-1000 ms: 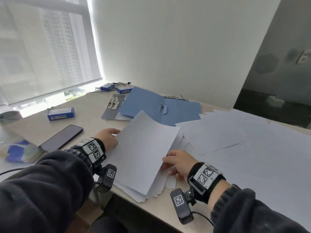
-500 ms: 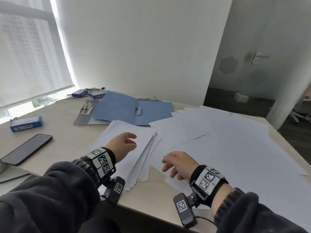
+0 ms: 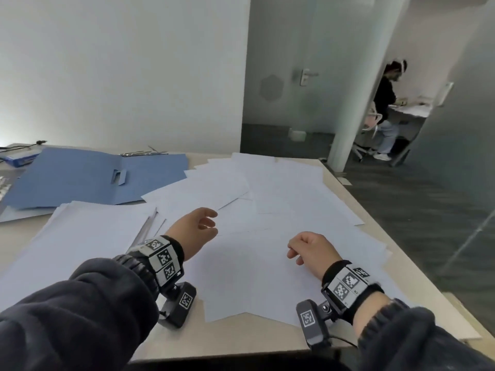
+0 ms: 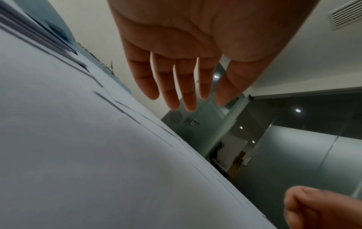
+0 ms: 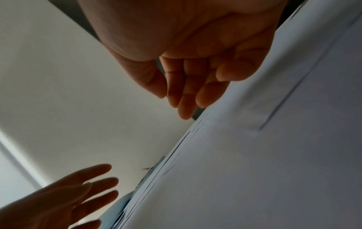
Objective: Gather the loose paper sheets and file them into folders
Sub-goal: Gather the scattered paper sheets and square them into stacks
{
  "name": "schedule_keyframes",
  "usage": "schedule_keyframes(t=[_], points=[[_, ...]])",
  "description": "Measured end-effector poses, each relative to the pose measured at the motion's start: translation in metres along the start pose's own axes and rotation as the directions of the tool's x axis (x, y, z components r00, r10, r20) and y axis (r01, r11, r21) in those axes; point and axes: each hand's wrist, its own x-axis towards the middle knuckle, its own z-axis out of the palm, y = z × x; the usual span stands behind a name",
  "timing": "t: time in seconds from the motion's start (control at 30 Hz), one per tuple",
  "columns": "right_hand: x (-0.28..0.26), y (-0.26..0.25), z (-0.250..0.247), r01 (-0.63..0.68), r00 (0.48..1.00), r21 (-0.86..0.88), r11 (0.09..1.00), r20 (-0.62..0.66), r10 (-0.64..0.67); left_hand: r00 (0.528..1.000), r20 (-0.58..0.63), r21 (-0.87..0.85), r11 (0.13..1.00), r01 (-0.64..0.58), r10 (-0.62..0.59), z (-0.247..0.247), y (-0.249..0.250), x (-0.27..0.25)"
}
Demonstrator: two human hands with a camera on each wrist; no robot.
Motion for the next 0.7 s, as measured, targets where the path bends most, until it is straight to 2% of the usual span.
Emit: schedule_keyframes(t=[0.13, 0.23, 0.37, 0.47, 0.53, 0.63, 0.7], points=[[0.019, 0.018, -0.025, -0.027, 0.991, 0.035, 0.999, -0.130, 0.031, 0.997, 0.077, -0.016, 1.000, 0.017, -0.016, 0.022, 0.010, 0.030], [0.034, 0.024, -0.037, -0.031, 0.982, 0.031, 0.999, -0.183, 0.036, 0.989, 0.121, -0.164, 0.981, 0.101, -0.082, 0.036, 0.016, 0.056], [0.062, 0.022, -0.052, -0.024, 0.977, -0.028, 0.999, -0.213, 0.017, 0.955, 0.197, -0.428, 0.857, 0.288, -0.223, 0.056, 0.023, 0.088], [0.087, 0.015, -0.062, -0.044, 0.985, -0.184, 0.982, -0.172, 0.012, 0.930, 0.222, -0.532, 0.762, 0.368, -0.294, 0.069, 0.029, 0.113], [0.104, 0.011, -0.065, -0.080, 0.994, -0.350, 0.933, -0.104, 0.046, 0.914, 0.228, -0.556, 0.726, 0.404, -0.334, 0.075, 0.035, 0.129], [0.122, 0.005, -0.065, -0.095, 0.994, -0.627, 0.773, -0.018, 0.108, 0.894, 0.227, -0.560, 0.699, 0.444, -0.386, 0.082, 0.045, 0.156], [0.130, 0.001, -0.062, -0.069, 0.985, -0.721, 0.690, 0.060, 0.160, 0.884, 0.225, -0.554, 0.693, 0.462, -0.410, 0.087, 0.050, 0.173]])
